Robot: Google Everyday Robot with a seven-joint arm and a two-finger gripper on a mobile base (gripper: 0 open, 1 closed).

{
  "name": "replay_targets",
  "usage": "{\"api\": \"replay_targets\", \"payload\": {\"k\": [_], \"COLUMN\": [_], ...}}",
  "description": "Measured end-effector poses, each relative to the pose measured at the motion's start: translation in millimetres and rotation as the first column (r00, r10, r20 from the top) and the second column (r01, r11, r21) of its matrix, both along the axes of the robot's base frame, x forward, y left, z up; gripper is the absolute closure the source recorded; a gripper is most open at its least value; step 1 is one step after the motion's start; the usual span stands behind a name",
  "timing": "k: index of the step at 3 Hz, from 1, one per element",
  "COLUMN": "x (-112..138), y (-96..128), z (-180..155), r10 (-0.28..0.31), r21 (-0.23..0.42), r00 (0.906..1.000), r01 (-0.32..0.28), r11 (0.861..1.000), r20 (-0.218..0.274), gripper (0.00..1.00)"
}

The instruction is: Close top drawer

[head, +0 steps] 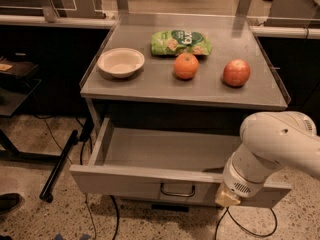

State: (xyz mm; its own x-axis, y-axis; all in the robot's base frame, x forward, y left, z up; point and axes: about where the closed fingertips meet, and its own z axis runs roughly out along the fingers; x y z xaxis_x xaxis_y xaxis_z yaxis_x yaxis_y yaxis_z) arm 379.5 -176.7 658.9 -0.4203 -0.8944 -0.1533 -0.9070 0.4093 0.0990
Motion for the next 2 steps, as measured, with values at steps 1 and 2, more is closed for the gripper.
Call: {"api": "replay_targets", "payload": {"k": [1, 2], "x": [1.4, 1.4], "y": [-0.3, -0.3], "z": [-1.4, -1.4], "r10": [-0.001, -0.001], "r21": [-0.002, -0.002], "r00": [1.0, 1.0], "r01": [0.001, 0.001], "r11": [1.0, 1.0], "r20": [0.001, 0.001], "gripper": [0.85, 0.62]}}
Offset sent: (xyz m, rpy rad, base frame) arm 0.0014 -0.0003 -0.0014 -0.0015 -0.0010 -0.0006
